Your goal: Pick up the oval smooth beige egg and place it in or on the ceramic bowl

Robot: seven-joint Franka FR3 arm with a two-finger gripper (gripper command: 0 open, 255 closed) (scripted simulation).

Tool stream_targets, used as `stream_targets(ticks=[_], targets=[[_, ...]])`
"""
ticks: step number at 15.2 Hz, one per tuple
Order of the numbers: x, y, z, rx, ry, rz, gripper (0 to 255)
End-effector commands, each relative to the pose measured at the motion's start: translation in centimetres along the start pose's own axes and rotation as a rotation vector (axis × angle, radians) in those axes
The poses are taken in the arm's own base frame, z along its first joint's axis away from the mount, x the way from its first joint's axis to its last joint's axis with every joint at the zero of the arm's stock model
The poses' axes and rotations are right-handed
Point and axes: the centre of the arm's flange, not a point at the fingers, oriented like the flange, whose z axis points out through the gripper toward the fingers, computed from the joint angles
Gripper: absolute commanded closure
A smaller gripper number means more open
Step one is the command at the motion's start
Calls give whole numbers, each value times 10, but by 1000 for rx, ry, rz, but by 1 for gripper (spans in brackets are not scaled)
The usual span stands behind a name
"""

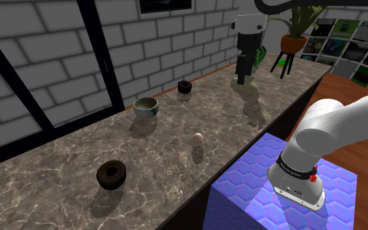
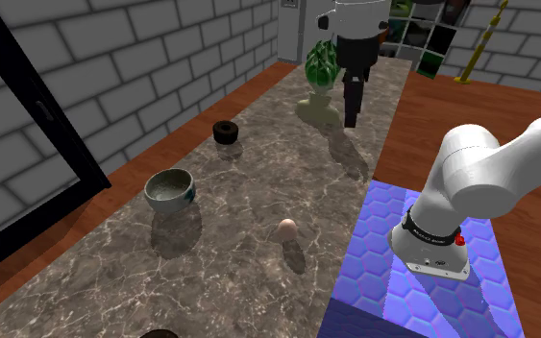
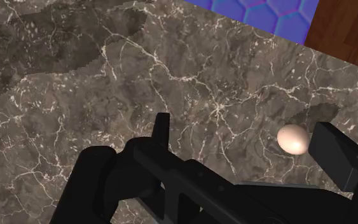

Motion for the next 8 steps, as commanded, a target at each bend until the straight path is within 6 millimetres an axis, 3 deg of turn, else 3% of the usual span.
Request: stream_targets(ticks=[1, 8], targets=[[0, 0, 0, 0, 0, 0, 0], [41, -39, 68, 57, 2, 41, 0]])
